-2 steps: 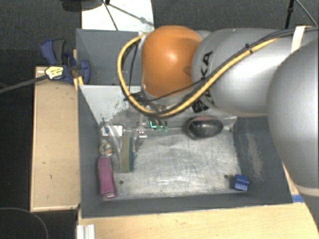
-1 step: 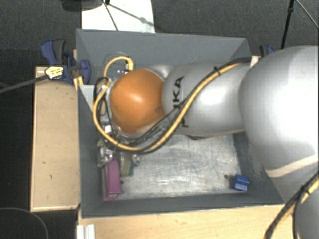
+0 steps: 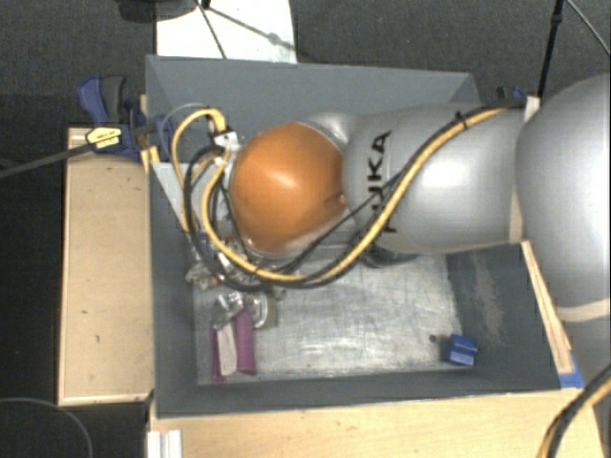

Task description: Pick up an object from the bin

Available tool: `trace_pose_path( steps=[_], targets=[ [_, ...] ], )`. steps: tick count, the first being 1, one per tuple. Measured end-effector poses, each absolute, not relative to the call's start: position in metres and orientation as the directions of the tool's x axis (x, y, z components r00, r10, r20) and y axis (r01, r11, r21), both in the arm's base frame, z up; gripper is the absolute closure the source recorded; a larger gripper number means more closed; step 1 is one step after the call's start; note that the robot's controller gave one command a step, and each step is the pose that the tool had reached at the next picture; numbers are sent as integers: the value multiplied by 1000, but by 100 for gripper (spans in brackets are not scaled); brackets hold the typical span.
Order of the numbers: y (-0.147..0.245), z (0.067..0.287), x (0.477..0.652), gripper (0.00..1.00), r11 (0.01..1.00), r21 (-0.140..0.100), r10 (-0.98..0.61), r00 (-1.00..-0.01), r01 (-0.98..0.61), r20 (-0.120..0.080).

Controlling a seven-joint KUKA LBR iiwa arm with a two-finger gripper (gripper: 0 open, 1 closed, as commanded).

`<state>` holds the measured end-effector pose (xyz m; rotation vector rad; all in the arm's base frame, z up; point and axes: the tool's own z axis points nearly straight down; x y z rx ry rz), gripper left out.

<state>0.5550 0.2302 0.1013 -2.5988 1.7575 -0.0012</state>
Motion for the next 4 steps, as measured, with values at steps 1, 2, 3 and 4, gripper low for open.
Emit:
trace_pose_path(
  steps=[1,2,3,4],
  targets=[
    [255,108,583,0,-643,2,-766,643,-766,-1],
    [254,89,582,0,-865,-6,-502,865,-502,5],
    [256,85,578,0,-962,-5,-272,962,-272,16],
    [250,85,583,100,-961,-2,-276,961,-276,31]
  ],
)
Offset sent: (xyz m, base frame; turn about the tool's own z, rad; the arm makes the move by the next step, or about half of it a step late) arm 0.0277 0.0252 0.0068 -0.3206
